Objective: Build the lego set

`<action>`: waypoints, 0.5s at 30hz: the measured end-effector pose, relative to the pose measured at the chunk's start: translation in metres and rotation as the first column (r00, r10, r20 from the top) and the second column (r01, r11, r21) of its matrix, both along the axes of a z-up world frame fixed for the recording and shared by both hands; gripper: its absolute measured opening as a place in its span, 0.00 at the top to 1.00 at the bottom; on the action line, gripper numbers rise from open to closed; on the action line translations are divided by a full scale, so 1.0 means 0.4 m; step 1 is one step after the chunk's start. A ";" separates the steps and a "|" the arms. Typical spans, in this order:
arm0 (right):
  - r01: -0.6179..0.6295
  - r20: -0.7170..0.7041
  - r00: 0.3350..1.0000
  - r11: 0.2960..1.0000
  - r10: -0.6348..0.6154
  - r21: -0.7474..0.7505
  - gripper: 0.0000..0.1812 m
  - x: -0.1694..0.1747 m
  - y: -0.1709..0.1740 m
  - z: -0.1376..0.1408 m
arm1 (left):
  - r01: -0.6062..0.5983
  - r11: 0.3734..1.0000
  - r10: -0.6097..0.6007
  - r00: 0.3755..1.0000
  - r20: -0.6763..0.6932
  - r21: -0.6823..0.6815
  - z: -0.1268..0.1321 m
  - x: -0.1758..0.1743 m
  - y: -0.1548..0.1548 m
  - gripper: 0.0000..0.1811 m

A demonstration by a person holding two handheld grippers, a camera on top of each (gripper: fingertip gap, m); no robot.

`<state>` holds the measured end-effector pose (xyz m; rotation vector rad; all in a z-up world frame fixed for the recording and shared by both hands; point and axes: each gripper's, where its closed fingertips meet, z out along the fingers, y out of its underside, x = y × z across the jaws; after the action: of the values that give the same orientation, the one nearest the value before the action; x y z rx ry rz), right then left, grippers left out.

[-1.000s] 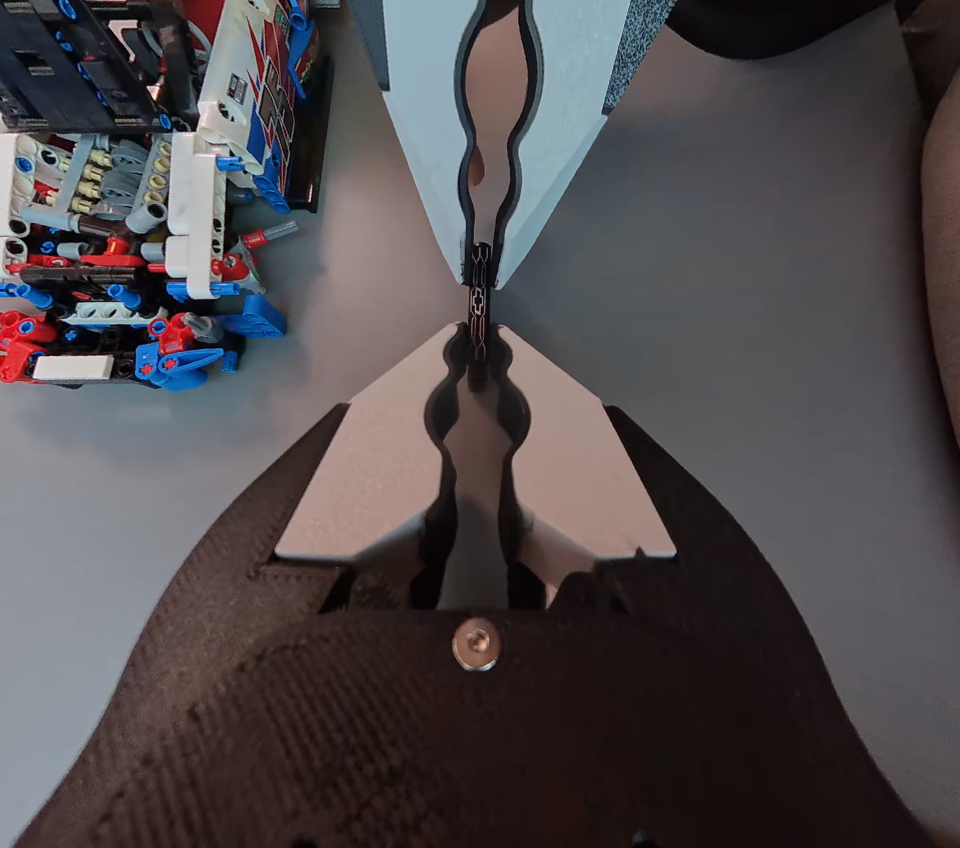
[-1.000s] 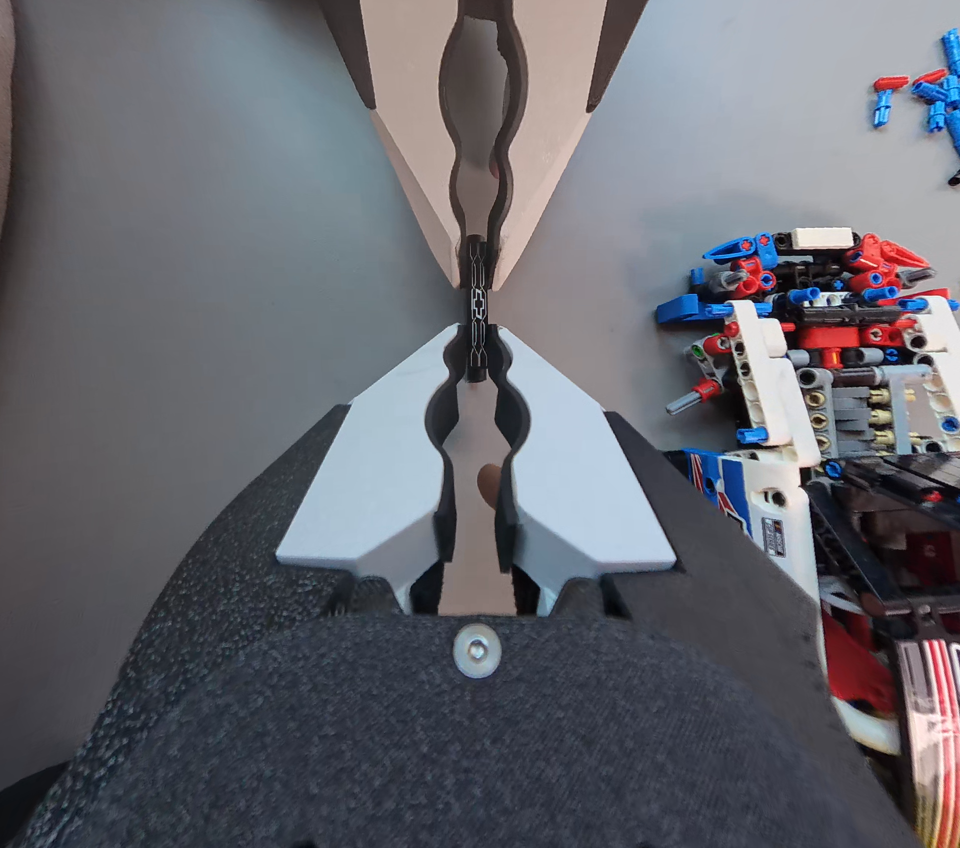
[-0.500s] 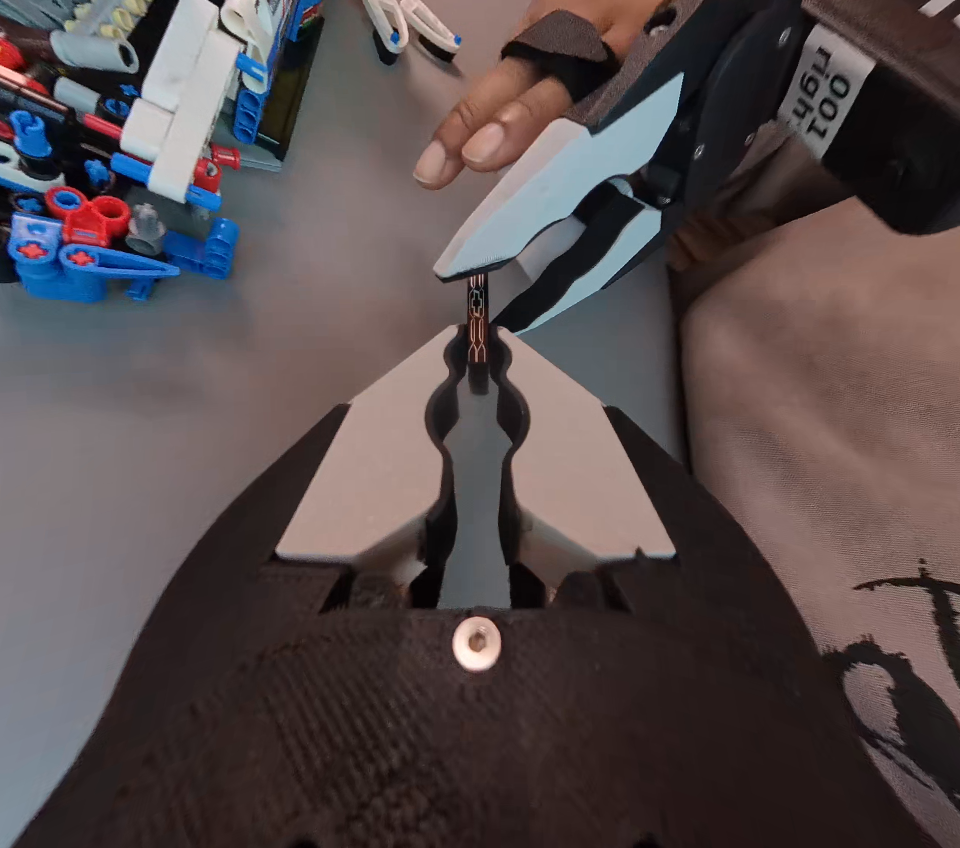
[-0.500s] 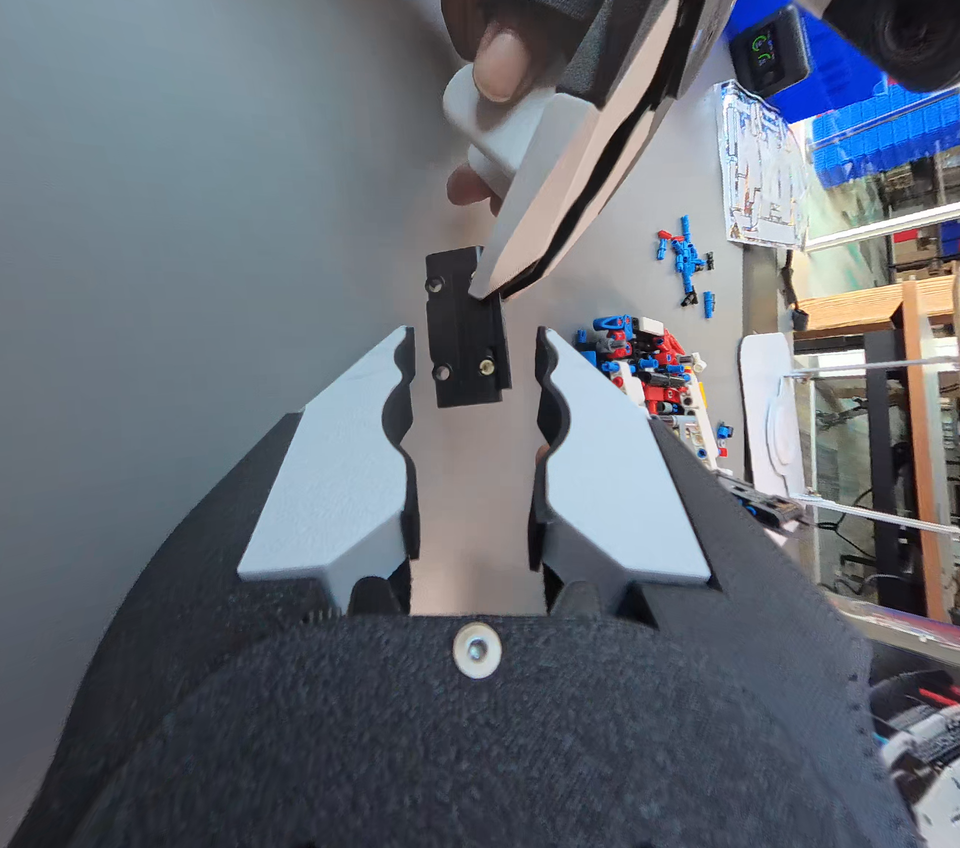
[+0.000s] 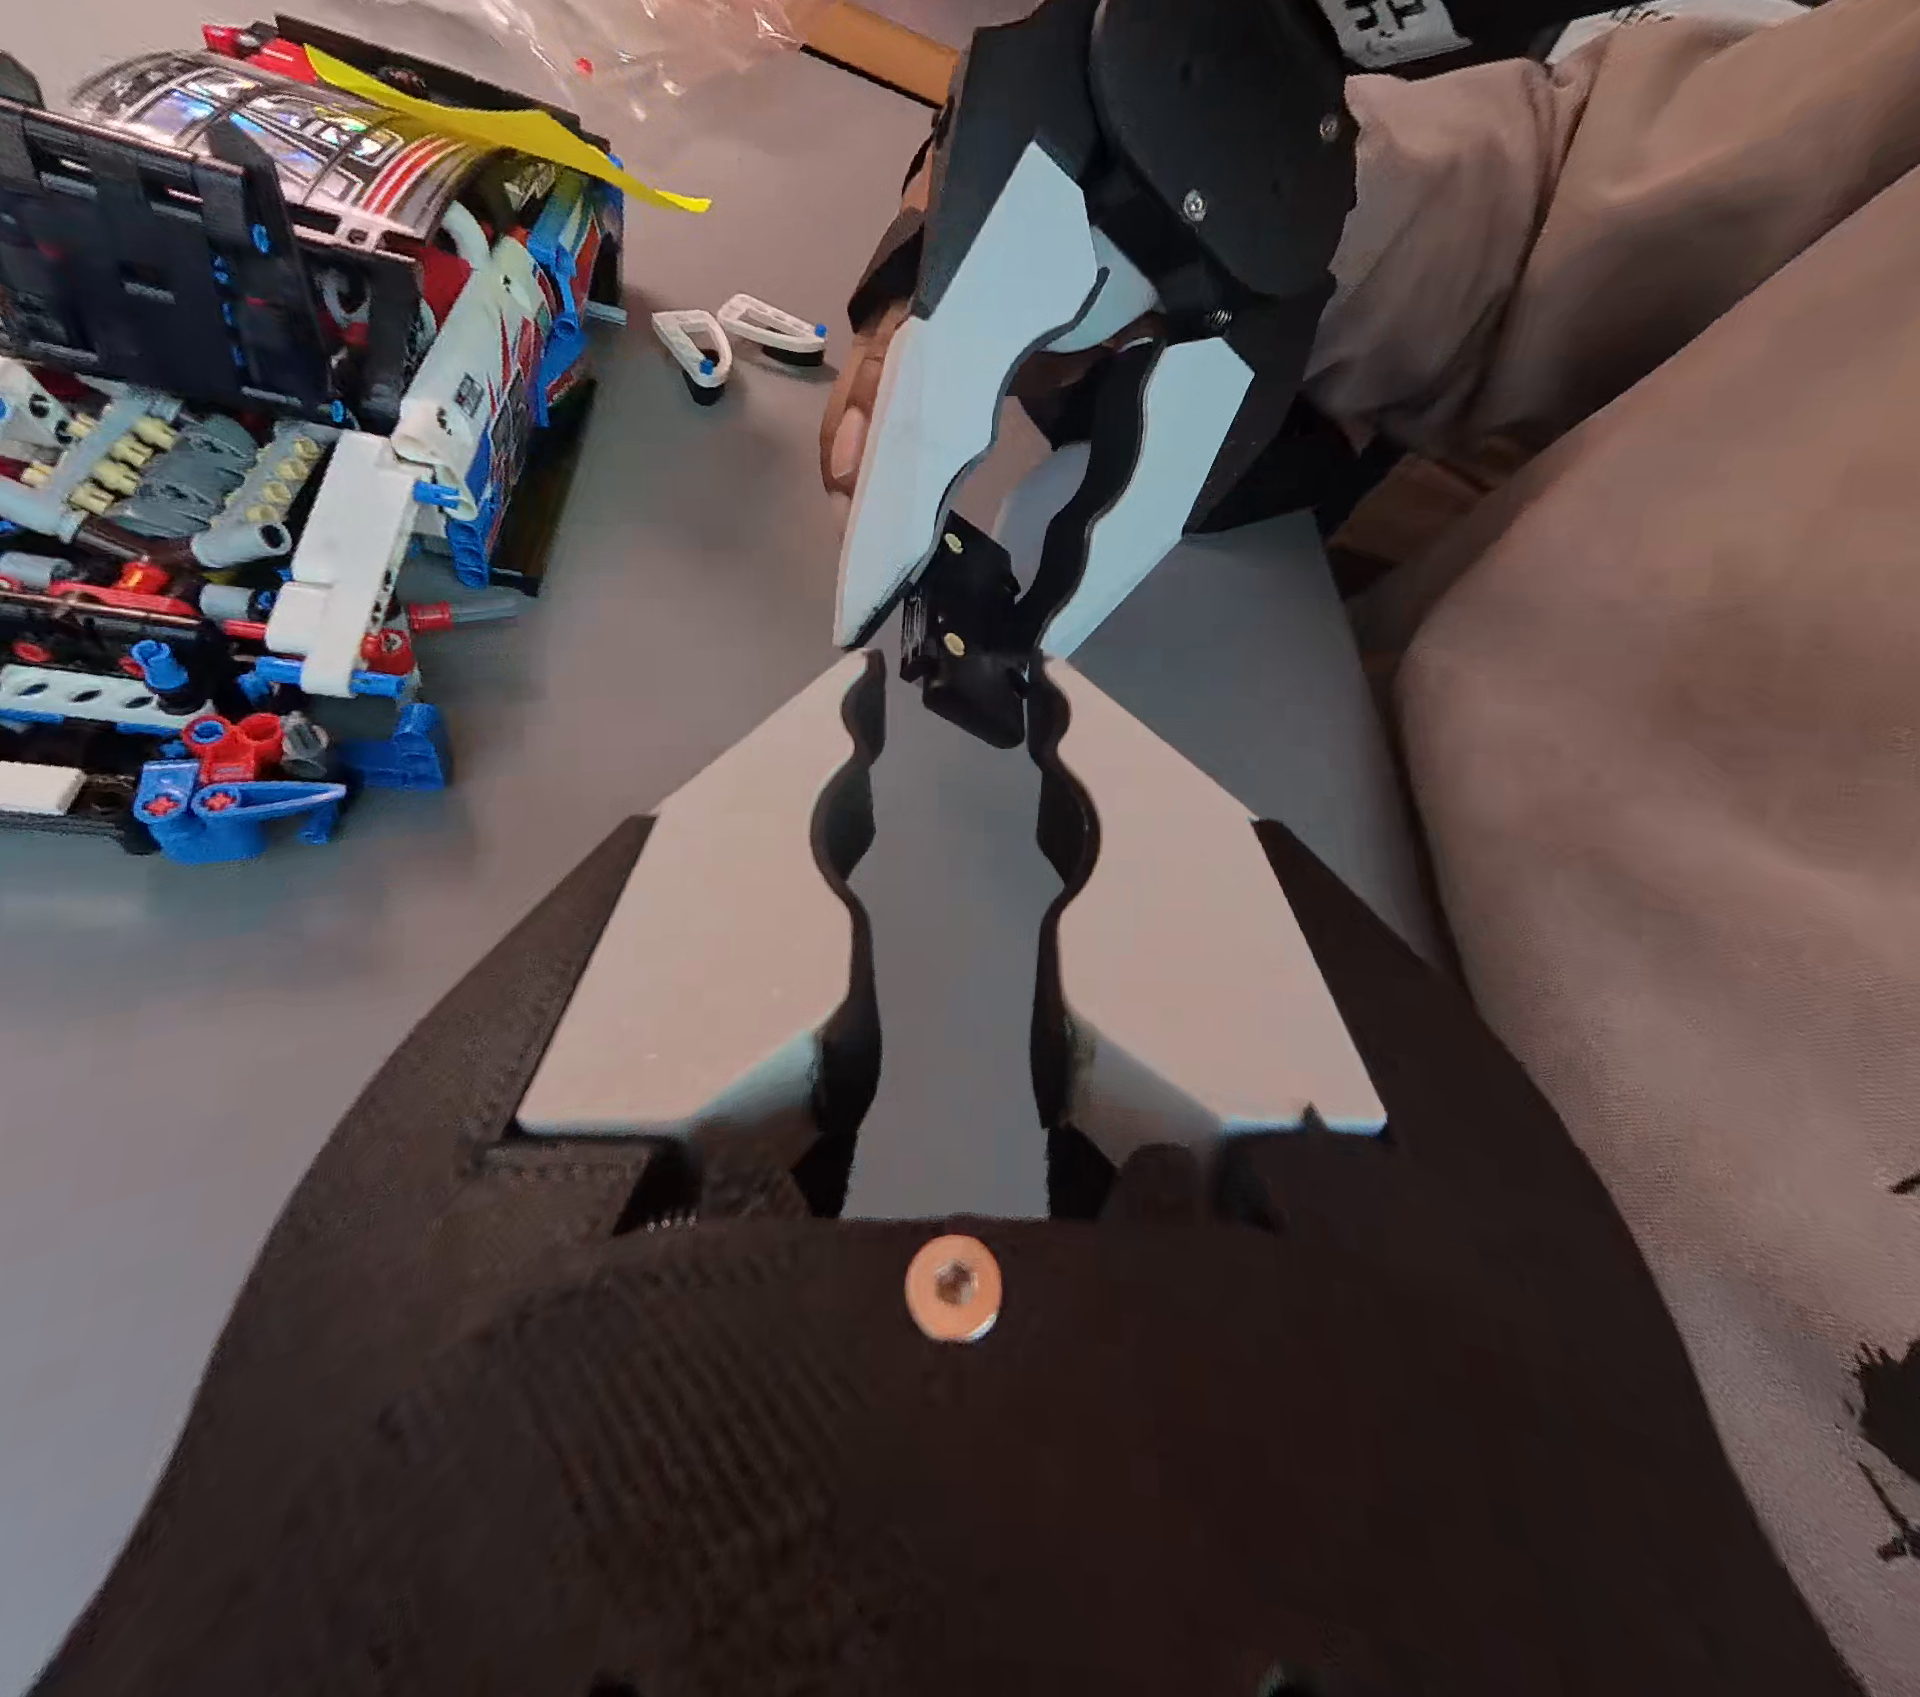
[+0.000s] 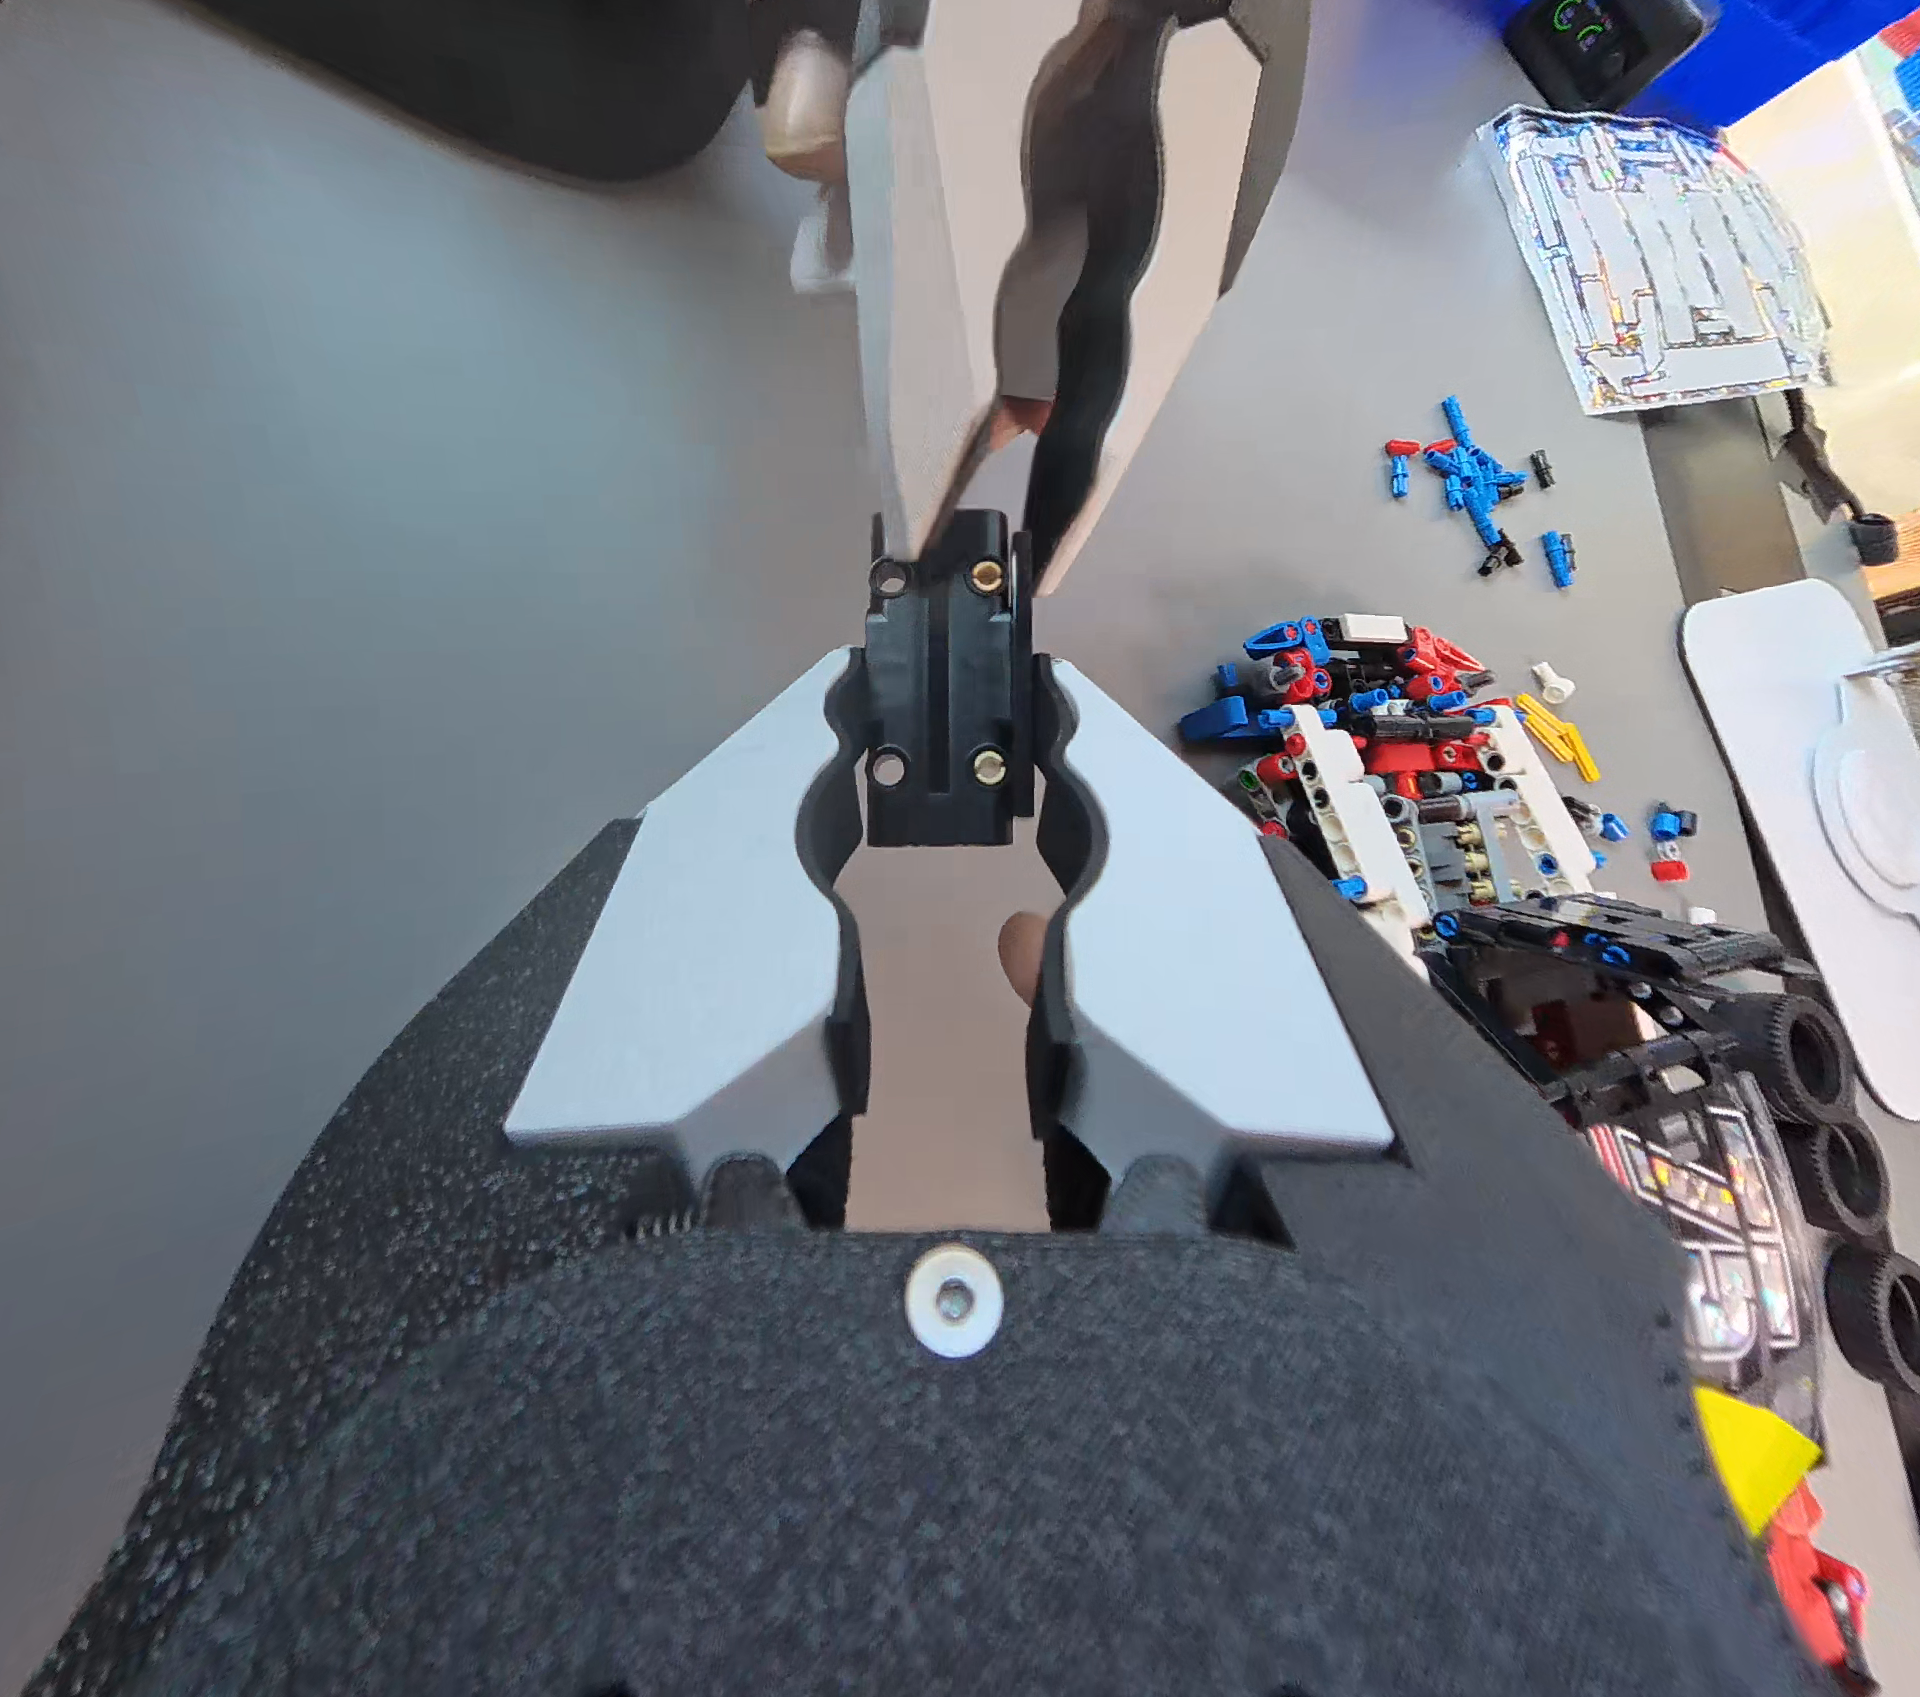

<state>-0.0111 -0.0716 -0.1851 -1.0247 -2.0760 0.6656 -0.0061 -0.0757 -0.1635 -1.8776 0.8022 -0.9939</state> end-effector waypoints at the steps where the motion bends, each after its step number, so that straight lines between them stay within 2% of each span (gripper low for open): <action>1: -0.001 0.001 1.000 1.000 0.001 0.015 0.85 -0.001 -0.002 0.000 | -0.014 1.000 0.014 1.000 0.000 -0.025 -0.005 0.005 0.003 0.91; 4: -0.001 -0.015 1.000 0.996 0.002 0.090 0.85 -0.005 -0.002 -0.003 | -0.015 0.994 0.021 0.998 0.054 -0.106 -0.008 0.004 0.003 0.93; 8: 0.008 -0.038 0.999 0.975 0.001 0.224 0.85 -0.010 0.003 -0.017 | -0.029 0.995 0.031 0.999 0.022 -0.094 -0.024 0.000 0.002 0.94; 11: 0.043 -0.081 0.997 0.949 -0.019 0.313 0.84 -0.016 0.017 -0.025 | -0.038 0.999 0.039 0.998 -0.058 0.028 -0.033 -0.004 0.010 0.94; 12: 0.045 -0.067 0.997 0.955 -0.026 0.294 0.83 -0.012 0.018 -0.033 | -0.036 0.995 0.046 0.993 -0.106 0.092 -0.038 -0.005 0.013 0.94; 13: 0.053 -0.045 0.998 0.969 -0.044 0.243 0.78 -0.004 0.019 -0.039 | -0.040 0.987 0.066 0.984 -0.168 0.153 -0.048 -0.010 0.019 0.94; 15: 0.121 -0.037 0.992 0.985 -0.117 0.120 0.75 0.018 0.037 -0.022 | -0.034 0.966 0.114 0.946 -0.302 0.258 -0.074 -0.027 0.029 0.94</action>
<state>-0.0038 -0.0568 -0.1941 -1.0533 -1.9862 0.4850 -0.0169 -0.0642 -0.1930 -1.8521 0.9851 -0.5213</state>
